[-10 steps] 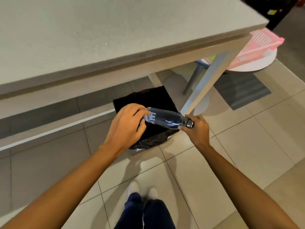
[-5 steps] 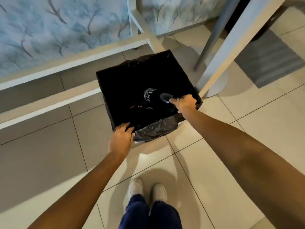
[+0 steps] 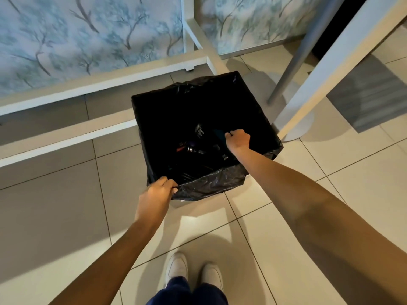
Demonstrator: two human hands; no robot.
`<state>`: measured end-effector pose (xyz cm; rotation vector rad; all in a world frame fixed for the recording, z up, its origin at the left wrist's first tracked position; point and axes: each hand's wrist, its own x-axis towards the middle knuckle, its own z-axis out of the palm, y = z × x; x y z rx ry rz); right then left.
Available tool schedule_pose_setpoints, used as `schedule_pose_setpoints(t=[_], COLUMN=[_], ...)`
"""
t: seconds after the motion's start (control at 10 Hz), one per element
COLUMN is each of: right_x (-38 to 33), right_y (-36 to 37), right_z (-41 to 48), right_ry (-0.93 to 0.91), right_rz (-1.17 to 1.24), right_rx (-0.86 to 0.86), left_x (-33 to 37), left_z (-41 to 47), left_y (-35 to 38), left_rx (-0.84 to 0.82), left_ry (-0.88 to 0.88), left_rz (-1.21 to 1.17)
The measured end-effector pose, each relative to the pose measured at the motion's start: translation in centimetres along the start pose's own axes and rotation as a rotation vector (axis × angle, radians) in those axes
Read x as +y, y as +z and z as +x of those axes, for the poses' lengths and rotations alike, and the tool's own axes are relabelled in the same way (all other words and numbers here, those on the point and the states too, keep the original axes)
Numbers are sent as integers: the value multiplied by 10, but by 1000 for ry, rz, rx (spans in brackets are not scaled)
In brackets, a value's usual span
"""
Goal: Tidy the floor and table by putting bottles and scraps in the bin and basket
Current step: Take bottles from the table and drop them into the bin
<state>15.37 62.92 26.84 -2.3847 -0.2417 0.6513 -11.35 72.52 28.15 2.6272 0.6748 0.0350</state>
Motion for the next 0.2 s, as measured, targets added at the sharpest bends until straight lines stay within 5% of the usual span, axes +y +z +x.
schedule_pose_setpoints(t=[0.2], right_x=[-23], right_y=[-44], right_z=[-42], right_ry=[-290], right_rz=[-18], right_rx=[82], left_x=[16], left_z=[-8], left_y=[-23], left_rx=[-79], left_ry=[-30], left_rz=[5])
